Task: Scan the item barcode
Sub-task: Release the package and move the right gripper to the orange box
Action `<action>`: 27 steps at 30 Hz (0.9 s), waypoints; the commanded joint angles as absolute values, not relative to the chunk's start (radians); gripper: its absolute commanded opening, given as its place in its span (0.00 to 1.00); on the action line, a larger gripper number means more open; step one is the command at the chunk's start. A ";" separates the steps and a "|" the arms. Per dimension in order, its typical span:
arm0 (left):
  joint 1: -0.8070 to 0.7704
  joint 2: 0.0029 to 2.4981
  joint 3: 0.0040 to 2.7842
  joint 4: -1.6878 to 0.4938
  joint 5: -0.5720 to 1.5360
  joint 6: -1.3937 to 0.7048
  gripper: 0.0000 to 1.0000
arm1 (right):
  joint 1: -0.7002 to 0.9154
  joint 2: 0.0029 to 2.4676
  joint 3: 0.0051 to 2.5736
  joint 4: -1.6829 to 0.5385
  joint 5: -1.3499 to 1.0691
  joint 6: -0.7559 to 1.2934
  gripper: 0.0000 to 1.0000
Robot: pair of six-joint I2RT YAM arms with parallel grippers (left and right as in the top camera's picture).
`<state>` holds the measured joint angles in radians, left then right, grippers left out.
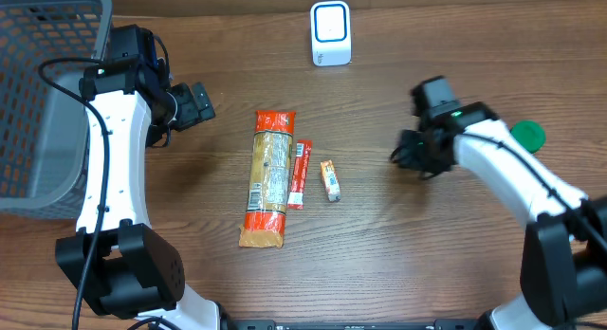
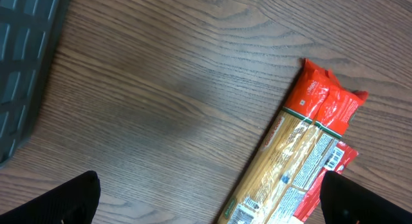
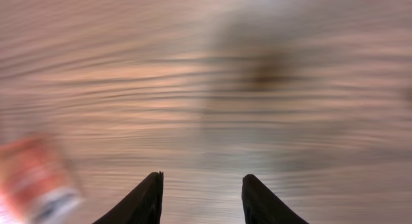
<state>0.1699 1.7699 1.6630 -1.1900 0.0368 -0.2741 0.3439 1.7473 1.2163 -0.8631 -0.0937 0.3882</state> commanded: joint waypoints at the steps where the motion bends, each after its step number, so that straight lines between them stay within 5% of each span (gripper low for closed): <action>1: 0.163 1.772 1.680 -1.192 0.033 -0.258 1.00 | 0.468 1.716 1.237 -0.813 -0.171 0.386 0.42; 12: 0.163 1.772 1.680 -1.192 0.033 -0.258 1.00 | 0.738 1.719 1.230 -0.689 0.124 0.476 0.50; 27: 0.163 1.772 1.680 -1.192 0.033 -0.258 0.99 | 0.785 1.866 1.230 -0.607 0.072 0.476 0.51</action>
<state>0.1699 1.7699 1.6630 -1.1900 0.0368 -0.2741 0.7750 1.8481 1.2232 -0.6178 0.1059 0.4686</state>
